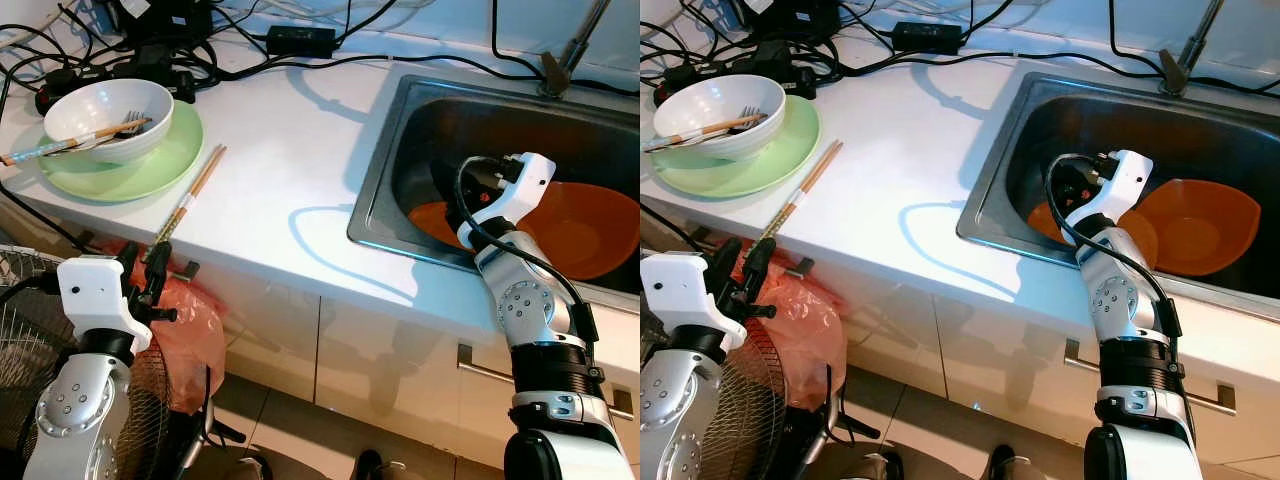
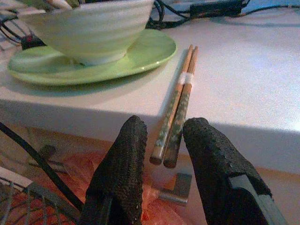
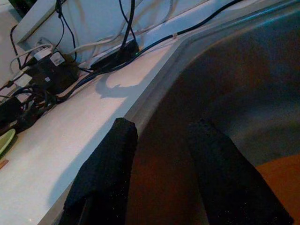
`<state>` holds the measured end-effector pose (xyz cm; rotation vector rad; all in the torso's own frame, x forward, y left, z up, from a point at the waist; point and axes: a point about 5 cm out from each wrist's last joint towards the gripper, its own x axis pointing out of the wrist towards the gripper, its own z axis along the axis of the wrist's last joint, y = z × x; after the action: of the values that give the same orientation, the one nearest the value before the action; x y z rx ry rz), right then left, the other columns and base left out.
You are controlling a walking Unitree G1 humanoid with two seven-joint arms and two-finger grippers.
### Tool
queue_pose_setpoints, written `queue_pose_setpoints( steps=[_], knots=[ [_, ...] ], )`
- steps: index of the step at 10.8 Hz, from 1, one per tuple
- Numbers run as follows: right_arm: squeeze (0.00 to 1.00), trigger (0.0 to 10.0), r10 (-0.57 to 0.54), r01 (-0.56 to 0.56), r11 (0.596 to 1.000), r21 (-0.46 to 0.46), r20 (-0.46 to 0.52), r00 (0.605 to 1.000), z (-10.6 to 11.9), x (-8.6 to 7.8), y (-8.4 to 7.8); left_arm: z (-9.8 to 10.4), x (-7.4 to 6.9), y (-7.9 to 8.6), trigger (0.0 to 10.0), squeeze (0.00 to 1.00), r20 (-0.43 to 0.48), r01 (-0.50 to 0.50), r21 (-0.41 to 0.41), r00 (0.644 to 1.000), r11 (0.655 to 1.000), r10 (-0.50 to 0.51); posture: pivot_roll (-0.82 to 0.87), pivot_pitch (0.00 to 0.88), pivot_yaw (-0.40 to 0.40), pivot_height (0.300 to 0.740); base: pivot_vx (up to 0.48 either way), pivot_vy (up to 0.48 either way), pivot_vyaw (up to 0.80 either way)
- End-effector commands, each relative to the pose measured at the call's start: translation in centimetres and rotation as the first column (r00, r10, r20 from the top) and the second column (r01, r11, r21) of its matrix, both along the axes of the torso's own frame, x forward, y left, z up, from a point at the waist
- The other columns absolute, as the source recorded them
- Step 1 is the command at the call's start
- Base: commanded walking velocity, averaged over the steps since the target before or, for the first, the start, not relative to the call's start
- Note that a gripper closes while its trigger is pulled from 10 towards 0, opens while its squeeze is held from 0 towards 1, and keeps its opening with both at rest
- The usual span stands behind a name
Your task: Kitchen organization
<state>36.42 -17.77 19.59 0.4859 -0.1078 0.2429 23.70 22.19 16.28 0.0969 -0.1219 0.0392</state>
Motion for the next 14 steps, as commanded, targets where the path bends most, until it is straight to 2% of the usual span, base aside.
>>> queue_pose_setpoints(
  steps=[1, 10, 11, 12, 13, 14],
  knots=[
    [0.0, 10.0, 0.0, 0.0, 1.0, -0.01, 0.013, 1.0, 0.22, -0.03, 0.04, -0.38, 0.18, -0.24, 10.0, 0.0, -0.024, 0.008, 0.004, 1.0, 1.0, -0.008, 0.16, 0.193, -0.008, 0.74, 0.0, 0.0, 0.0],
    [0.0, 10.0, 0.001, -0.001, 1.0, -0.013, 0.014, 1.0, 0.28, 0.0, 0.01, -0.95, 0.53, -0.75, 10.0, 0.0, -0.06, 0.021, 0.006, 0.998, 1.0, -0.021, 0.15, 0.19, -0.009, 0.74, 0.0, 0.0, 0.0],
    [0.0, 10.0, 0.0, 0.0, 1.0, -0.013, 0.014, 1.0, 0.29, 0.0, -0.02, -0.96, 0.58, -0.82, 6.8, 0.0, -0.06, 0.022, 0.006, 0.998, 1.0, -0.022, 0.15, 0.189, -0.009, 0.74, 0.0, 0.0, 0.0],
    [0.0, 10.0, 0.0, 0.0, 1.0, -0.014, 0.014, 1.0, 0.29, 0.0, -0.05, -0.92, 0.64, -0.87, 1.8, 0.0, -0.057, 0.021, 0.007, 0.998, 1.0, -0.021, 0.15, 0.186, -0.009, 0.74, 0.0, 0.0, 0.0],
    [0.0, 10.0, 0.0, 0.0, 1.0, -0.013, 0.015, 1.0, 0.3, 0.01, -0.05, -0.89, 0.65, -0.88, 1.5, 0.0, -0.055, 0.021, 0.007, 0.998, 1.0, -0.021, 0.15, 0.186, -0.009, 0.74, 0.0, 0.0, 0.0],
    [0.0, 10.0, 0.0, 0.0, 1.0, -0.014, 0.015, 1.0, 0.31, 0.02, -0.04, -0.87, 0.67, -0.88, 0.7, 0.0, -0.053, 0.02, 0.007, 0.998, 1.0, -0.02, 0.15, 0.186, -0.009, 0.74, 0.0, 0.0, 0.0]
  ],
)
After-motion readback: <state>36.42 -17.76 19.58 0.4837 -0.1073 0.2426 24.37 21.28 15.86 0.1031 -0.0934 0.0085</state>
